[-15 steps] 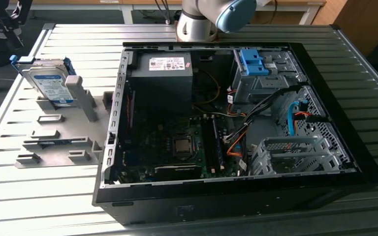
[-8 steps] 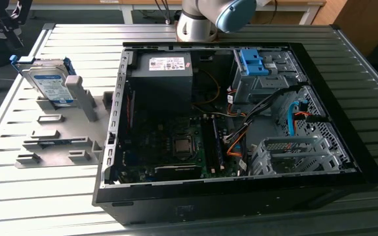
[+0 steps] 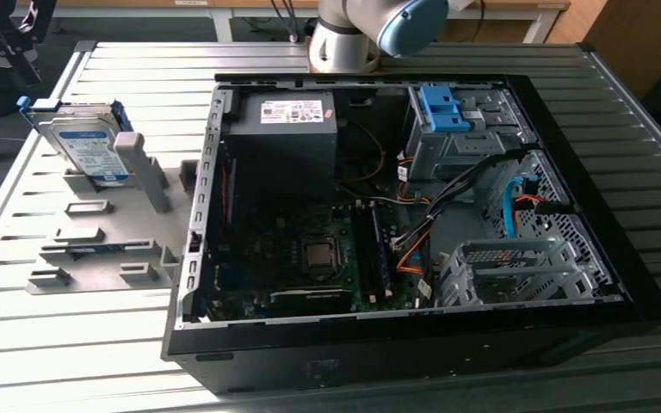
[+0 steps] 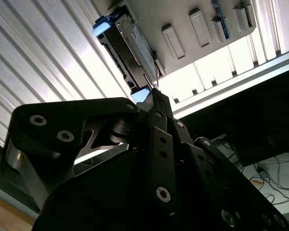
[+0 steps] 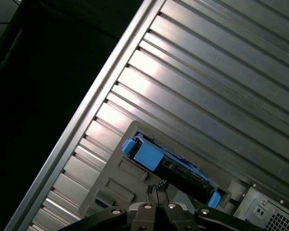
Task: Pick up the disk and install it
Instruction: 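Pick up the disk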
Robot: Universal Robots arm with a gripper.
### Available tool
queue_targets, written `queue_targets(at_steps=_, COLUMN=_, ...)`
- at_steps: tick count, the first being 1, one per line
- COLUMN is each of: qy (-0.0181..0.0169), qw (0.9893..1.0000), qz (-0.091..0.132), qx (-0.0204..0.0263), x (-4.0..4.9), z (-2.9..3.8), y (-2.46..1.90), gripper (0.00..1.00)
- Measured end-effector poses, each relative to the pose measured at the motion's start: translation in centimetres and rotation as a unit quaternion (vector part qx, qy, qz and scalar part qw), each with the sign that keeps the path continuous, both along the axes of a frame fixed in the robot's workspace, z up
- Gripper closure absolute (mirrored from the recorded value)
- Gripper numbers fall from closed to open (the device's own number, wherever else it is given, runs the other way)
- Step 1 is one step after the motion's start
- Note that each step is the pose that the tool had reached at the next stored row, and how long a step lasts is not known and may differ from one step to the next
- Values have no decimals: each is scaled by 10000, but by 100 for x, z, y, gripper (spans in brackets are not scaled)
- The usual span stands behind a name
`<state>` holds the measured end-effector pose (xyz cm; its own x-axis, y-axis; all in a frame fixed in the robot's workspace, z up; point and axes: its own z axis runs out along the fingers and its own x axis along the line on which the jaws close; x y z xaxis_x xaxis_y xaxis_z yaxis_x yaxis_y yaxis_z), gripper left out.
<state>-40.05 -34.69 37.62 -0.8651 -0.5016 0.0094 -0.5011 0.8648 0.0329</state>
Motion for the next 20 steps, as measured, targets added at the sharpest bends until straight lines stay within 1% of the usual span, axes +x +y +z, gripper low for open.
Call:
queue_targets(at_steps=10, qy=0, qw=10000, qz=9, qx=0, x=0, z=0, y=0, gripper=89)
queue_targets(at_steps=16, qy=0, qw=9999, qz=109, qx=0, x=0, z=0, y=0, gripper=89)
queue_targets(at_steps=20, qy=0, qw=9999, qz=127, qx=0, x=0, z=0, y=1, gripper=89)
